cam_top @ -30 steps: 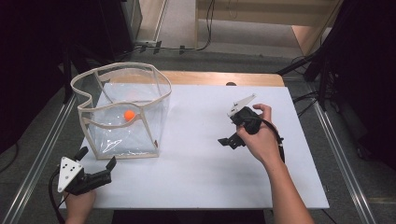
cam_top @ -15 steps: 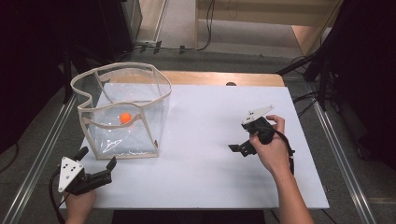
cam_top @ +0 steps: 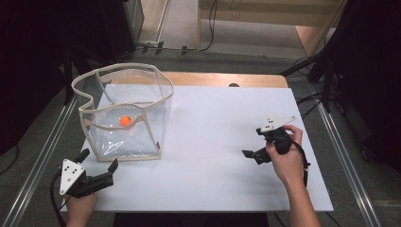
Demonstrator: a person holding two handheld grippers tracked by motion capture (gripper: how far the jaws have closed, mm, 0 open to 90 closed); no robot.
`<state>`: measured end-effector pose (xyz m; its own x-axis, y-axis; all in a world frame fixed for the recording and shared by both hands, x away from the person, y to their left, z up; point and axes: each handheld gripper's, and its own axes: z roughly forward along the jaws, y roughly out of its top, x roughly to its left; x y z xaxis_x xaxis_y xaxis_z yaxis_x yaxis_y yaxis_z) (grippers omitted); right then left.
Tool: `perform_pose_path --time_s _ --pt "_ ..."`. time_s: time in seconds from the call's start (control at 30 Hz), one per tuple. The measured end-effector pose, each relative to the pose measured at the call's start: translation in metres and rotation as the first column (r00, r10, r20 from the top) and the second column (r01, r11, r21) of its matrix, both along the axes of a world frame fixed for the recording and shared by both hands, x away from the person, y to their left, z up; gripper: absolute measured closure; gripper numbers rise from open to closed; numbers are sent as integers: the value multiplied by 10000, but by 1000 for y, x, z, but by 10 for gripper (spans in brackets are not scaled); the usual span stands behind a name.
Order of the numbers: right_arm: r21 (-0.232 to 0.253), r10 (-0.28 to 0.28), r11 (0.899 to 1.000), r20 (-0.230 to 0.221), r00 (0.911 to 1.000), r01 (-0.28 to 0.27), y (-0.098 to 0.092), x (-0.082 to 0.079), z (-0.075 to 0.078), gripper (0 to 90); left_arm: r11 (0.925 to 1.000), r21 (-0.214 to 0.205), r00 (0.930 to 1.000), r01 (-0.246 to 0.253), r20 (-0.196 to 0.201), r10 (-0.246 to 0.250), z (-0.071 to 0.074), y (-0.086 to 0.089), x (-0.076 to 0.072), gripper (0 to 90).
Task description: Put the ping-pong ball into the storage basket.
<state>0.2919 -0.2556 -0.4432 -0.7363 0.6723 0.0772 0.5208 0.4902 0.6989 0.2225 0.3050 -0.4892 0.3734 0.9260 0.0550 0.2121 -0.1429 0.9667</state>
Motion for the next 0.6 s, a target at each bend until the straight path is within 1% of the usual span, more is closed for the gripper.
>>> perform_pose_path --time_s 0.23,0.33,0.47,0.6 --pt "397 -225 9990 297 9993 213 -13 -12 -8 0 10000 21 10000 -5 -1 5 0 0 0 0" --pt "462 -258 9986 304 9992 244 -16 -15 -10 0 10000 39 10000 -6 2 6 0 0 0 0" --pt "645 -416 9972 445 9981 387 -22 -20 -15 0 10000 11 10000 -17 -4 17 0 0 -1 0" --pt "784 -438 9961 535 9976 396 -26 -23 -17 0 10000 29 10000 -25 -4 25 0 0 -1 0"
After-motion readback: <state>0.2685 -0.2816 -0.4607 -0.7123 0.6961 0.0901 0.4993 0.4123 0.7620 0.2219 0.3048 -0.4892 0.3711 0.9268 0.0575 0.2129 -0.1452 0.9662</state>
